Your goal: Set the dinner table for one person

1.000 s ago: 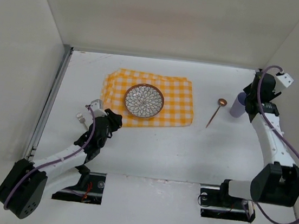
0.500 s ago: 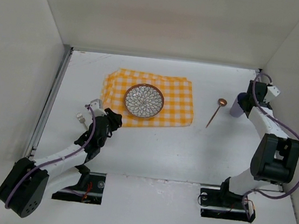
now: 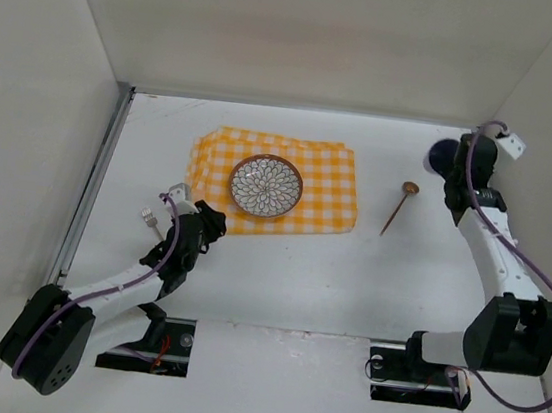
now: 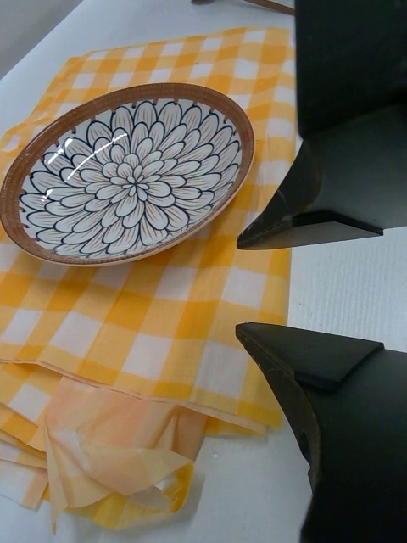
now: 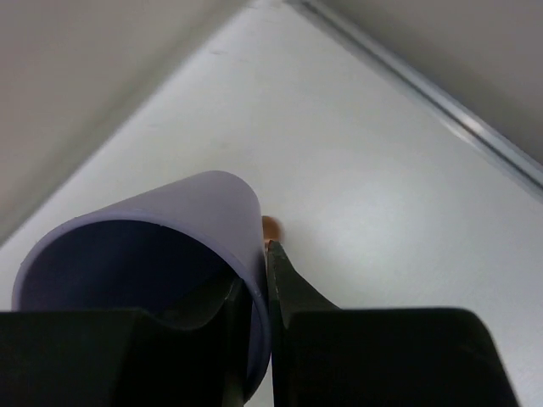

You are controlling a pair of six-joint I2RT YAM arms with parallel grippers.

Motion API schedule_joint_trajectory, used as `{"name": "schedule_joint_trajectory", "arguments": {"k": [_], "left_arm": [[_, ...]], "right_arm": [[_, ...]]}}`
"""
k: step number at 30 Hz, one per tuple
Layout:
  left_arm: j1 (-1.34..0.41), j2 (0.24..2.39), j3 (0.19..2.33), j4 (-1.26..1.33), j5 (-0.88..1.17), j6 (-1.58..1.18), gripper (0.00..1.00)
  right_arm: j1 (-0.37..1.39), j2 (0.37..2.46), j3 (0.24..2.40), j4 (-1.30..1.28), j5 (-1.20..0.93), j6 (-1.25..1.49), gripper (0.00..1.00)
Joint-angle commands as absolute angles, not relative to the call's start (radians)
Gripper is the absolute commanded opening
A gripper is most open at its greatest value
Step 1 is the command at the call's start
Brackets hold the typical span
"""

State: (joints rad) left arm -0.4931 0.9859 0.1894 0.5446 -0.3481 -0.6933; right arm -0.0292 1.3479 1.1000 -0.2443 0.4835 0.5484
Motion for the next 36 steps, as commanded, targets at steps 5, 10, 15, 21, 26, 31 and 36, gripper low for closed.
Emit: {"name": "schedule_joint_trajectory", "arguments": {"k": [5,10,15,21,26,31,36], "left_arm": [[-0.486,0.95,0.21,0.603,-0.376,-0.683,0.38],[-0.49,0.966,0.21,0.609,-0.379,-0.683,0.38],[-0.488,1.003,0.216,0.612,-0.373,-0.695,0.39],[-0.495,1.002,0.218,0.614,-0.374,-0.695,0.39],[-0.493,0.991,0.216,0.614,-0.38,-0.692,0.39],[-0.492,0.986,0.215,0.614,-0.376,-0.695,0.39],[-0.49,0.98,0.213,0.614,-0.368,-0.696,0.39]], "right_arm": [[0.249,1.589,1.408,-0.253,0.405,0.469,0.12],[0.327,1.779,1.568,-0.273,0.313,0.474,0.13],[0.363,1.917,1.695,-0.317,0.291,0.463,0.13],[0.37,2.029,1.805,-0.379,0.284,0.454,0.13],[0.373,2.08,1.856,-0.432,0.288,0.445,0.13],[0.373,2.105,1.876,-0.468,0.285,0.44,0.13],[0.373,2.137,1.92,-0.517,0.284,0.43,0.15]]}}
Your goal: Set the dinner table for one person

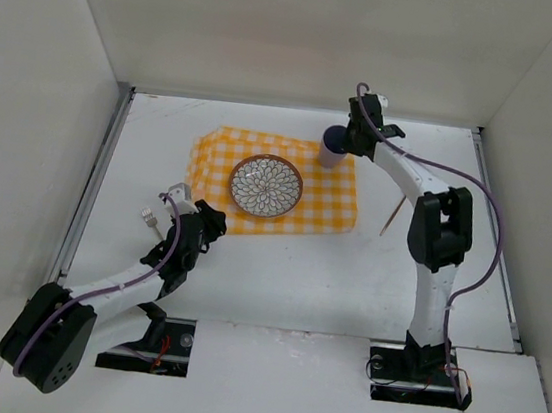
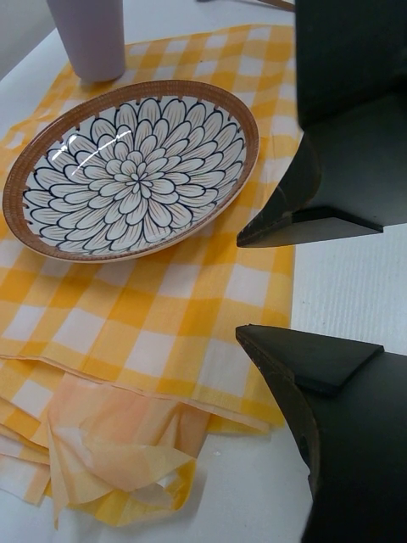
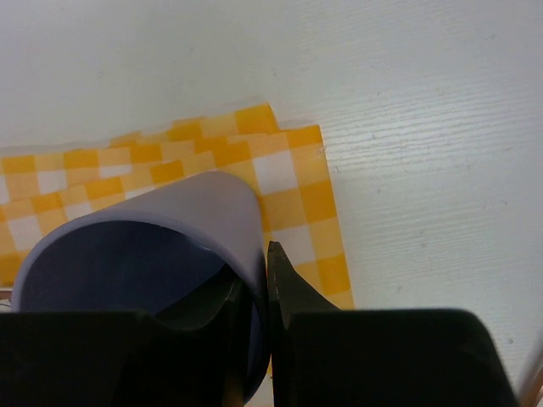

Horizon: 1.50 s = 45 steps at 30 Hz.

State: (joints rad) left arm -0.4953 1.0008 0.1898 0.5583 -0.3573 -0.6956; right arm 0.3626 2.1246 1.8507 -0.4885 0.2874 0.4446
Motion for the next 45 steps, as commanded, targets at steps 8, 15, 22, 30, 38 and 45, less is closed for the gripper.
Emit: {"name": "schedule_joint_trajectory", "arguments": {"k": [8,15,22,30,38,45], "left_arm": [[-0.484,0.962,0.204,0.614,-0.373,-0.698,0.39],[-0.481,0.971,0.207,0.614,-0.368,-0.699,0.39],[-0.479,0.971,0.204,0.615,-0.367,-0.707,0.4],[-0.476,0.957,0.201,0.612,-0.365,-0.71,0.4],[-0.495,0.931,0.195,0.615,-0.379,-0.713,0.4],[-0.501,0.931,0.193,0.617,-0.385,-0.712,0.4]], "right_arm": [[0.373,2.19,2.002,-0.546,0.282,0.426,0.36],[0.373,2.148,2.013,-0.543,0.288,0.43,0.43],[0.369,1.976,1.899,-0.489,0.285,0.434,0.46],[0.282,1.671,1.489,-0.298,0.285,0.48,0.44],[0.101,1.621,1.083,-0.149,0.293,0.535,0.17],[0.087,1.713,1.02,-0.1,0.258,0.514,0.36]]}}
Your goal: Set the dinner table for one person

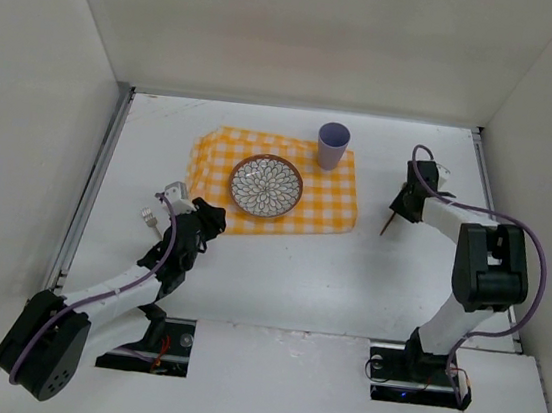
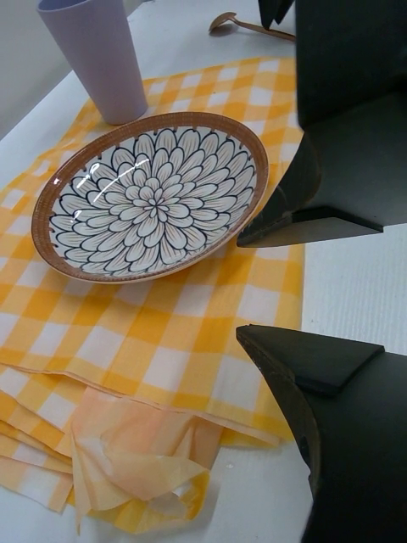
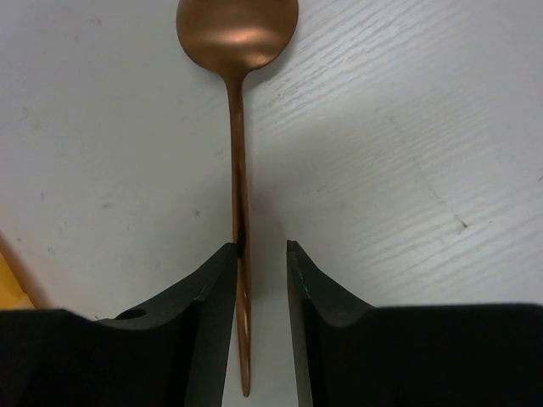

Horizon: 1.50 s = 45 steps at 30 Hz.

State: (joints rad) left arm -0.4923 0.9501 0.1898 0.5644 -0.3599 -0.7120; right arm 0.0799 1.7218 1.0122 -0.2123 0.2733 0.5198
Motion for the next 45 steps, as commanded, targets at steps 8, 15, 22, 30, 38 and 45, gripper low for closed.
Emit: {"name": "schedule_joint_trajectory", "arguments": {"k": [8,15,22,30,38,45], "left_arm": [[-0.512,0.966,0.202,0.623,-0.391,-0.709,0.4],[-0.501,0.962,0.198,0.629,-0.39,-0.706,0.4],[-0.496,0.968,0.196,0.629,-0.384,-0.709,0.4],[-0.496,0.973,0.201,0.627,-0.373,-0.716,0.4],[-0.501,0.977,0.202,0.627,-0.371,-0.722,0.4],[-0.508,0.974,0.204,0.629,-0.377,-0.723,0.4]], "right_arm": [[0.079,1.746,1.003,-0.063,0.244,0.511,0.35],[0.073,1.799,1.043,-0.089,0.239,0.506,0.26],[0.077,1.74,1.023,-0.089,0.27,0.523,0.06],[0.213,1.453,0.953,-0.181,0.276,0.471,0.06],[0.531,1.39,0.865,-0.169,0.278,0.541,0.06],[0.666,1.474,0.925,-0.058,0.262,0.584,0.06]]}}
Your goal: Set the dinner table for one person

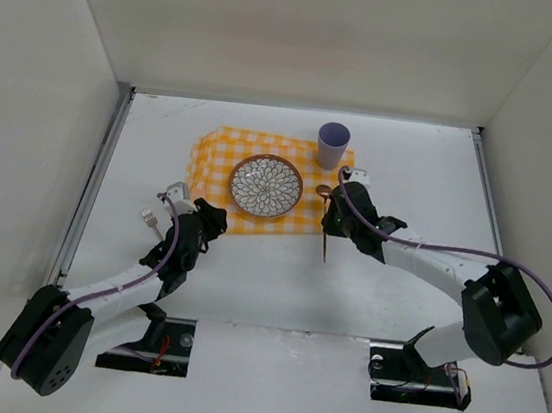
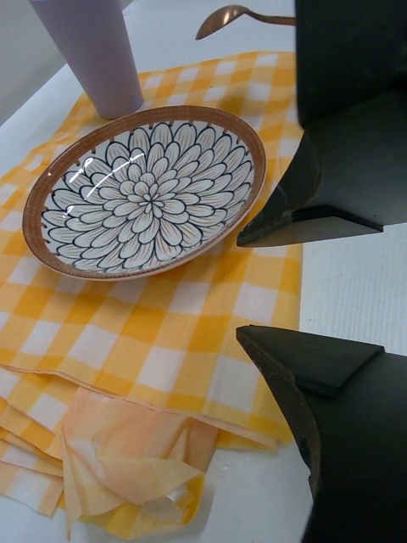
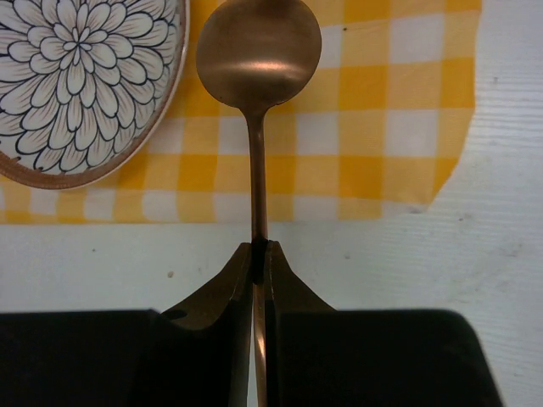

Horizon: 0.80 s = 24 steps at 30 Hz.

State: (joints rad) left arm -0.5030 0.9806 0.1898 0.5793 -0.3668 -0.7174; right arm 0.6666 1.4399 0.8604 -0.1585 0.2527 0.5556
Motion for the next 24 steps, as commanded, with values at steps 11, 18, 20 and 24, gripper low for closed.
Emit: {"name": "schedule_joint_trajectory", "arguments": {"k": [11,18,20,24], "left_arm": [[-0.498,0.968,0.201,0.62,-0.377,-0.721,0.4],[-0.493,0.969,0.201,0.62,-0.376,-0.719,0.4],[-0.493,0.966,0.201,0.62,-0.377,-0.716,0.4],[-0.487,0.968,0.199,0.62,-0.382,-0.713,0.4]], "right_arm": [[0.588,1.755,1.182,-0.038,0.206,0.551,0.07],[0.558,1.879,1.293,-0.075,0.181,0.525,0.07],[0.558,1.911,1.318,-0.097,0.184,0.523,0.08],[0.561,1.95,1.333,-0.112,0.184,0.526,0.1]]}}
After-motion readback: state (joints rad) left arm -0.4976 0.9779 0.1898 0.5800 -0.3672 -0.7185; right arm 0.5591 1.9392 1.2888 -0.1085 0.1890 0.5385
